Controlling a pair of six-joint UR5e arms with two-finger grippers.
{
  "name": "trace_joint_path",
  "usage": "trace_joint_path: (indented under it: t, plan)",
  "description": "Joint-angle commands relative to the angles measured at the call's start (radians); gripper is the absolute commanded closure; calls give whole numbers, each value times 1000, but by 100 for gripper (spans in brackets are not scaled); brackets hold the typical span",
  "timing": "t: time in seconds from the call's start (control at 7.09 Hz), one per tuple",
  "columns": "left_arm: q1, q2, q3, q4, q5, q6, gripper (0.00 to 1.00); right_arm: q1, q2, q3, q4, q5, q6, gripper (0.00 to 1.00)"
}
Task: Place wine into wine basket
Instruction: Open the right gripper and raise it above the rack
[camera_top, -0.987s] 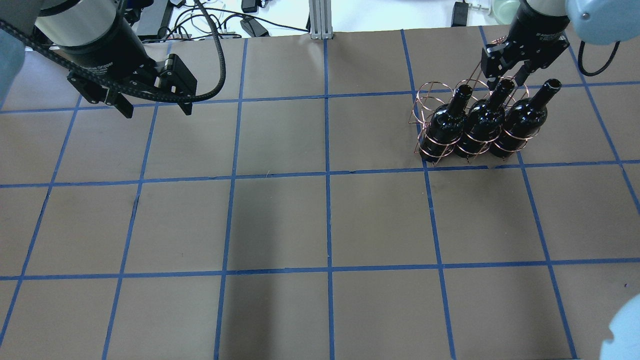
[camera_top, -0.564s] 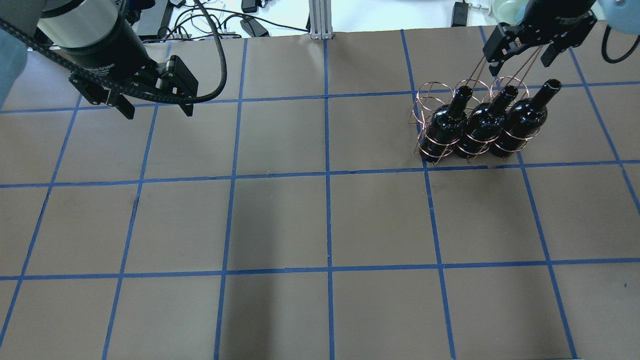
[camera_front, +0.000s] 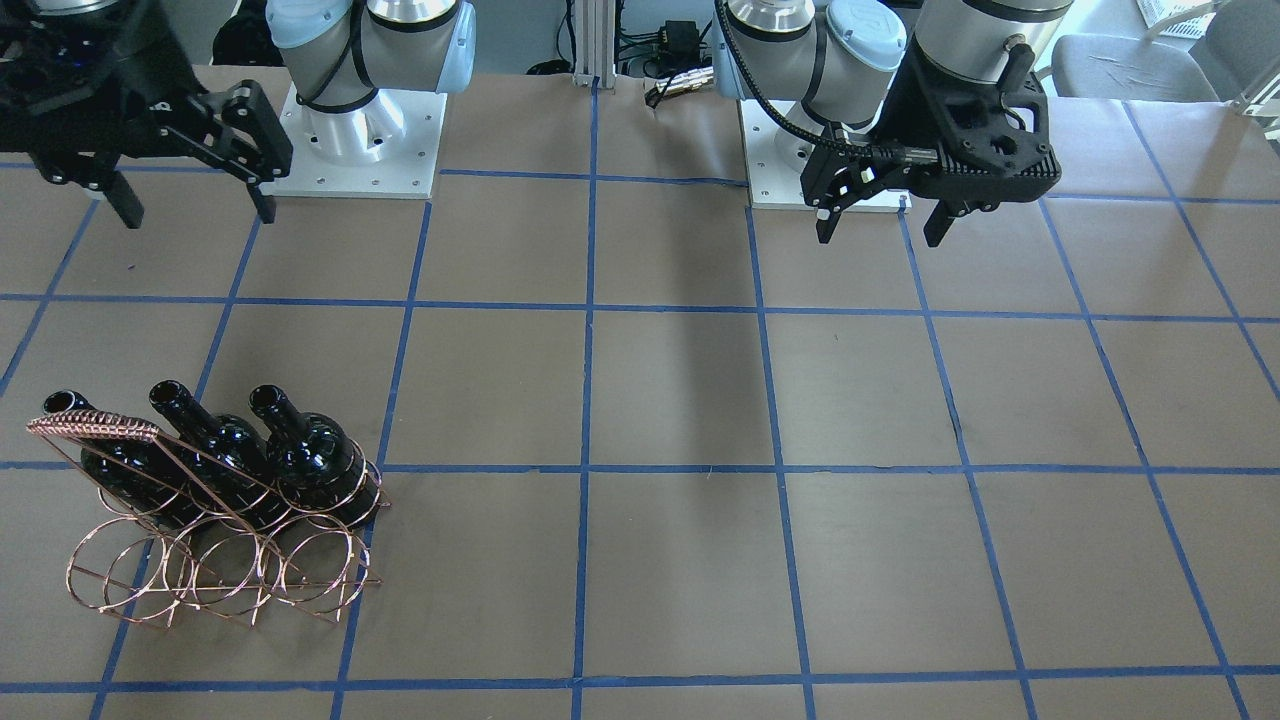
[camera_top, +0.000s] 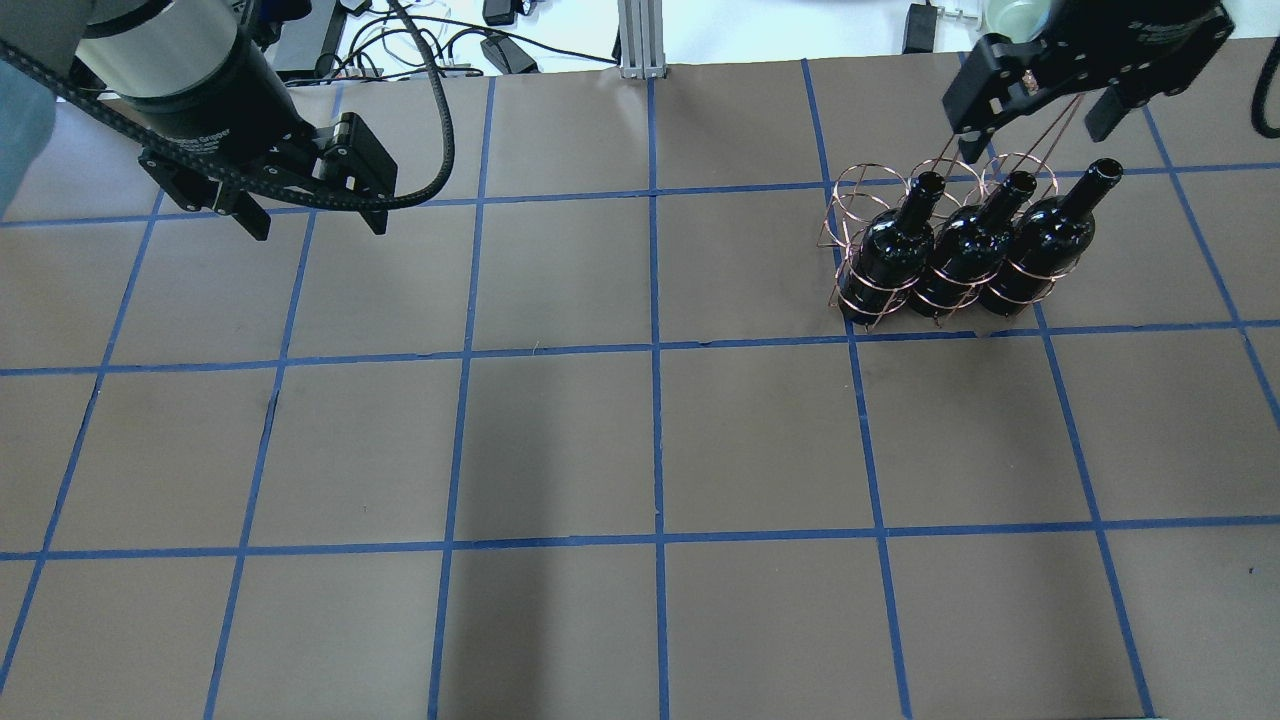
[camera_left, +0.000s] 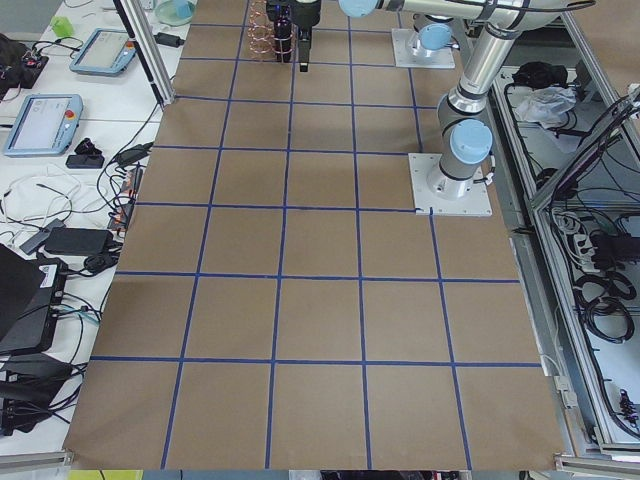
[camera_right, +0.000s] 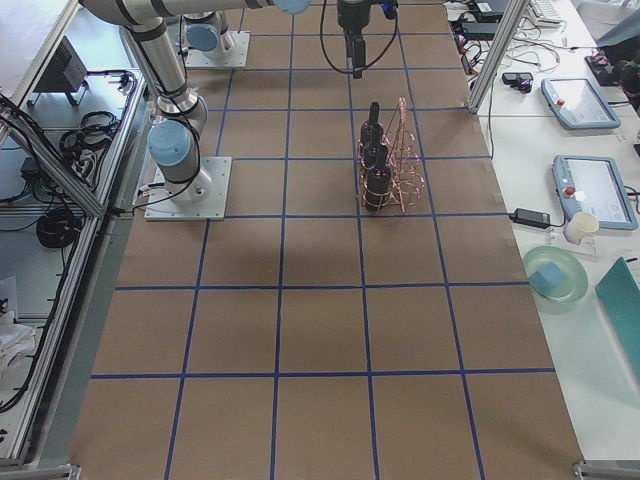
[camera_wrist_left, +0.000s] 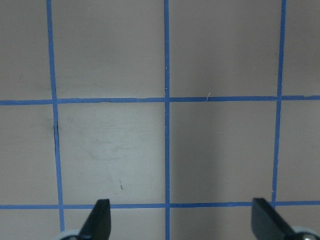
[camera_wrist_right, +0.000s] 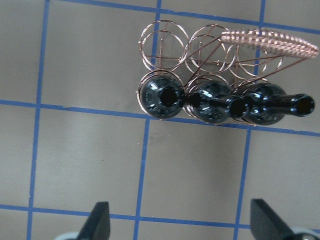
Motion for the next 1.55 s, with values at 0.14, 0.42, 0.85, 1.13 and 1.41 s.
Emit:
trace_joint_path:
  t: [0.14,0.42,0.85,1.13,1.41]
  plan:
    - [-3,0,-2,-1,0,0,0,115,5,42,-6,4,115,0]
    - [-2,0,-3,0,-1,0,0,111,5,47,-6,5,123,0]
    - [-5,0,-6,-1,0,0,0,89,-3,45,-14,4,225,0]
    - [-5,0,-6,0,0,0,0,89,-3,45,-12,-11,227,0]
    - [-5,0,-6,2,0,0,0,91,-3,45,-9,-12,227,0]
